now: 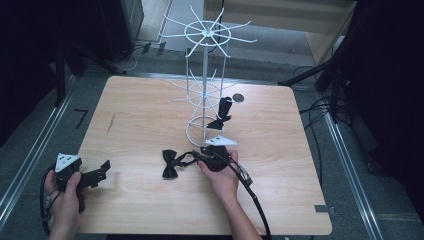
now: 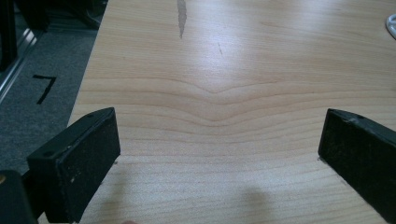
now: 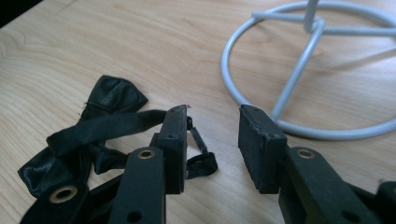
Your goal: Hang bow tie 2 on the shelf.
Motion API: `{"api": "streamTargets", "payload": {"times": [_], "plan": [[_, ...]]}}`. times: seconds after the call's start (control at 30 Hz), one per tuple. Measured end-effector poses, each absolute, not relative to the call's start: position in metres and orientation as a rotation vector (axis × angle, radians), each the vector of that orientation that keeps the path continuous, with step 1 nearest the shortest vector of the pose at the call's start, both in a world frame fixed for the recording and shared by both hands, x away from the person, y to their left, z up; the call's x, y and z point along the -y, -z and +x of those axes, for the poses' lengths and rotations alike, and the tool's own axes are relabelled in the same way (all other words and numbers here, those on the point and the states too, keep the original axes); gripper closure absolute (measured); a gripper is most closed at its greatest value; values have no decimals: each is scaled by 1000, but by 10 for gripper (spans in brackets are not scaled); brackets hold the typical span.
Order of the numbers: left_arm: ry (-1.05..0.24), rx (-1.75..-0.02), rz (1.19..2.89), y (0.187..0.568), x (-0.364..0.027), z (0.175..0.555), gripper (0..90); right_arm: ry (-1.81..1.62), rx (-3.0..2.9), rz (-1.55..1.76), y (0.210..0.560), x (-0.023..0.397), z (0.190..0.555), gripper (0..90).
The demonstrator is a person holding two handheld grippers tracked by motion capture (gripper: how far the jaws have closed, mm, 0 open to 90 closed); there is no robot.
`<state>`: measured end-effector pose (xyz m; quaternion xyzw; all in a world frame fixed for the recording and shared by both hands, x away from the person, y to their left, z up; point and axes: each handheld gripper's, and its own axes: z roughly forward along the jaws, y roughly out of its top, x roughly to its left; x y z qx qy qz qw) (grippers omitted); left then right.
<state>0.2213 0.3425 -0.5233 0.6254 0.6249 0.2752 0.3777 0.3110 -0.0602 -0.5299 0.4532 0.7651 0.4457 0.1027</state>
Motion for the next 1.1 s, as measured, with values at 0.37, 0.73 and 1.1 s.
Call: {"api": "streamTargets", "payload": {"times": [0.37, 0.73, 1.1], "plan": [[-701, -1602, 1591, 523, -343, 222, 0, -1239, -2314, 1321, 539, 52, 310, 753], [-703, -1602, 1597, 523, -343, 222, 0, -1208, -2272, 1320, 533, 60, 306, 895], [-698, -1600, 1601, 523, -343, 222, 0, -1323, -2138, 1218, 505, 76, 289, 896]]}}
